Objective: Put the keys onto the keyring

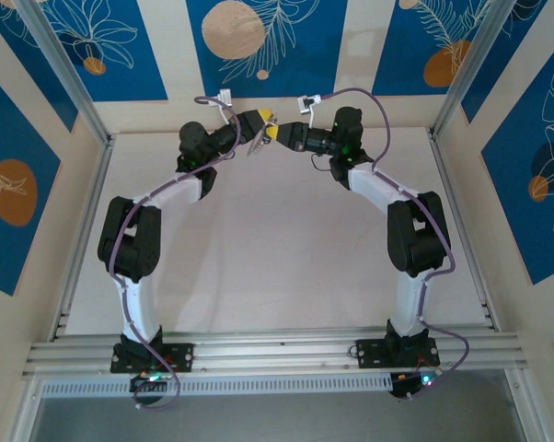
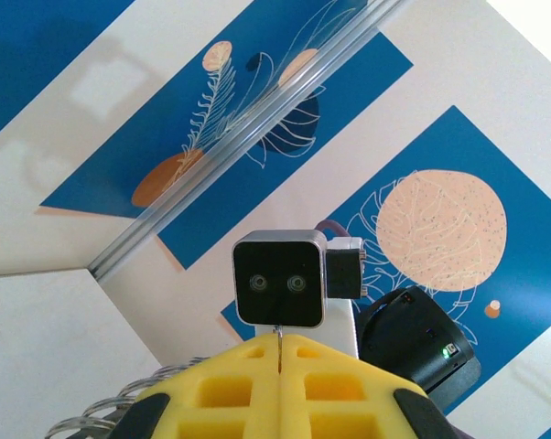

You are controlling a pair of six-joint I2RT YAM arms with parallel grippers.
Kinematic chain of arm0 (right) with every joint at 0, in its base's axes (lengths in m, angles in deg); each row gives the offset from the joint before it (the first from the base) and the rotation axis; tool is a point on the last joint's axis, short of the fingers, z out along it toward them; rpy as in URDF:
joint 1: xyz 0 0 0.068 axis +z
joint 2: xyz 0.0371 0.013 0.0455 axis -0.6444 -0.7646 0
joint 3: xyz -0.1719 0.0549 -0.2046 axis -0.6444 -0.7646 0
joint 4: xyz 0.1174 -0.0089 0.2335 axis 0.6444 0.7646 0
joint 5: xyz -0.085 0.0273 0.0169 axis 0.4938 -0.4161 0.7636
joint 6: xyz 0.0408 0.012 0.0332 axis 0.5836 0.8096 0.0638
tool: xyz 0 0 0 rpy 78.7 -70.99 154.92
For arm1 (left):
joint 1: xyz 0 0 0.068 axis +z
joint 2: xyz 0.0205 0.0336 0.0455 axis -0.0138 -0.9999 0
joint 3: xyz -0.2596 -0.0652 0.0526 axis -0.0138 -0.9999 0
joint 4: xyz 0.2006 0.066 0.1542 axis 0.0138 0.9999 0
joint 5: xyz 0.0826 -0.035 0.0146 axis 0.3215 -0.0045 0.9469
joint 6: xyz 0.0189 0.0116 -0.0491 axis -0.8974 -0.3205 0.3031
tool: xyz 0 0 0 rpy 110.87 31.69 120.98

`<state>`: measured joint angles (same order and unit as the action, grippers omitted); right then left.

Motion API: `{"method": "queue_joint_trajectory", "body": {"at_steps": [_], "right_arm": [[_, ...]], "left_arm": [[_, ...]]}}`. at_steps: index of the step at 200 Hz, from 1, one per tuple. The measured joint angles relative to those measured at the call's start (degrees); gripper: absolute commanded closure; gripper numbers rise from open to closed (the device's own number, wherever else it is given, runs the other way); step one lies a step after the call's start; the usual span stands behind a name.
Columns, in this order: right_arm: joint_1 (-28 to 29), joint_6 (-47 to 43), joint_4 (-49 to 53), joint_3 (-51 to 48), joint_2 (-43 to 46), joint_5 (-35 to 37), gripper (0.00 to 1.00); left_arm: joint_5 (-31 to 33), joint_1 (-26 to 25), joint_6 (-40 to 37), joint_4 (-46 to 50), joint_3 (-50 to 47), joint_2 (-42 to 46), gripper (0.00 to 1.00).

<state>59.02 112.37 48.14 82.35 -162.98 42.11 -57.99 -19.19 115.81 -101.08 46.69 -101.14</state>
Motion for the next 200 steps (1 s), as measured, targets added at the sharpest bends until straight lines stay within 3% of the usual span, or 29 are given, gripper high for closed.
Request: {"method": "queue_joint_trajectory", "body": {"at_steps": [92, 147, 200], "right_arm": [[-0.5, 4.5, -4.7, -0.3, -0.7, -0.5, 1.00], [0.2, 1.7, 0.1, 2.4, -0.7, -3.3, 1.00], [-1.6, 2.5, -0.8, 0.0, -0.7, -4.1, 0.67]], "left_arm": [[0.1, 0.0, 0.3, -2.1, 0.0, 0.0, 1.00], [0.0, -0.1, 0.4, -2.2, 0.0, 0.0, 1.00], [0.1, -0.6, 0.4, -2.5, 0.0, 0.0, 1.00]]}}
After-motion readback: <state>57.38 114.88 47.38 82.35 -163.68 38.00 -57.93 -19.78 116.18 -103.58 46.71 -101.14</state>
